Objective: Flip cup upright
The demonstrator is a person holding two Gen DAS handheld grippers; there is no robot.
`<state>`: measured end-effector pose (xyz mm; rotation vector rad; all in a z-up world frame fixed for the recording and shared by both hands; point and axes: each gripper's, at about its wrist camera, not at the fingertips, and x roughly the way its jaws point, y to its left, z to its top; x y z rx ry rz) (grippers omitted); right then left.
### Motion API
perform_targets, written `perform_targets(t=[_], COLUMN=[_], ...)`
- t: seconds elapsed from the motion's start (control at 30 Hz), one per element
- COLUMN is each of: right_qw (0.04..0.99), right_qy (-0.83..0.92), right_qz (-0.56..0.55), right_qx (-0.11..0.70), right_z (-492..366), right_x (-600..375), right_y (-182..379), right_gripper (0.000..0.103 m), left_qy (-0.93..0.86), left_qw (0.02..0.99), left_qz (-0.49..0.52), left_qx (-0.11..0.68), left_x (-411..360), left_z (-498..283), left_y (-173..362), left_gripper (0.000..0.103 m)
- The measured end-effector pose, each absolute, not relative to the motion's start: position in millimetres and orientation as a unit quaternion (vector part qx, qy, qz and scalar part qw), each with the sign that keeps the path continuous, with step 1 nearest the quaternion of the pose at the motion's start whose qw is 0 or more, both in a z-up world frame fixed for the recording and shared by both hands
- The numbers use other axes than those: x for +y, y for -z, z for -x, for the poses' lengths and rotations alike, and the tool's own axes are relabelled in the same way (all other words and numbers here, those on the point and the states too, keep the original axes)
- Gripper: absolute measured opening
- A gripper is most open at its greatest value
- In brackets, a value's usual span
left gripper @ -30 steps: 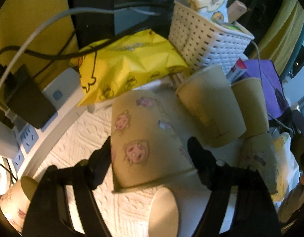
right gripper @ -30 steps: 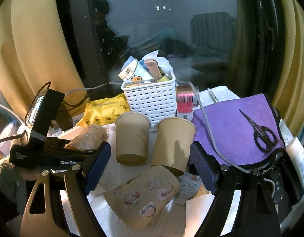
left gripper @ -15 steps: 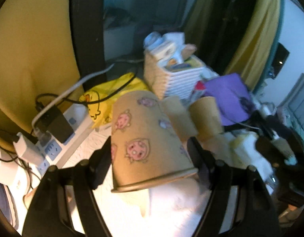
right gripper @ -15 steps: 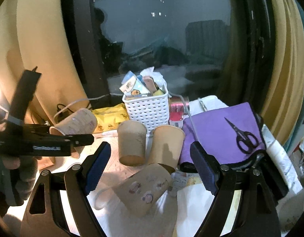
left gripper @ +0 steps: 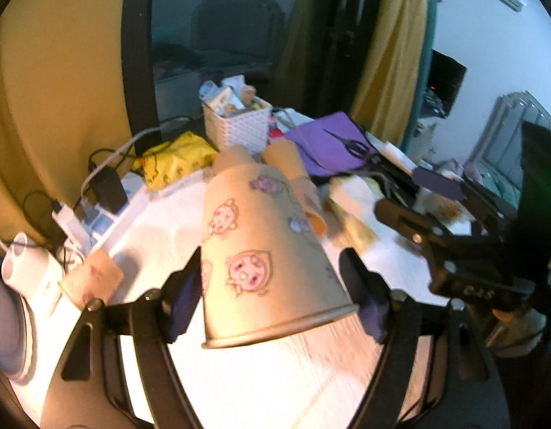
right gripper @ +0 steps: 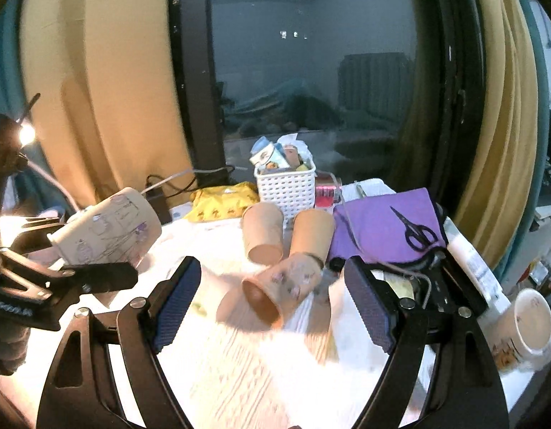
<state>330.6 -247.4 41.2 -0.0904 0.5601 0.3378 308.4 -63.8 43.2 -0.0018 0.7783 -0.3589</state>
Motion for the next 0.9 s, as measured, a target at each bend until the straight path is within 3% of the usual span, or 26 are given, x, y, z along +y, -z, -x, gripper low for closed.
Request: perform_targets(t=[0.47,0.9], right_qw=[0.930,0.923], right_qy=[-0.169,-0.174], right_qz=[0.056,0.066], right_qx=[0.322,0.337], right_z=[-218,-157], right_x=[-255,-259], right_y=[10,57], right_gripper=[0.085,0.085], left_qy=[0.252,0.310], left_qw=[0.870,0.851], left_qz=[-0.027,-0.110], left_qx=[0.423,0.409], left_x=[-83,-110], left_z=[-184,-113], left_y=[37,69], left_gripper=[0.075,0.075])
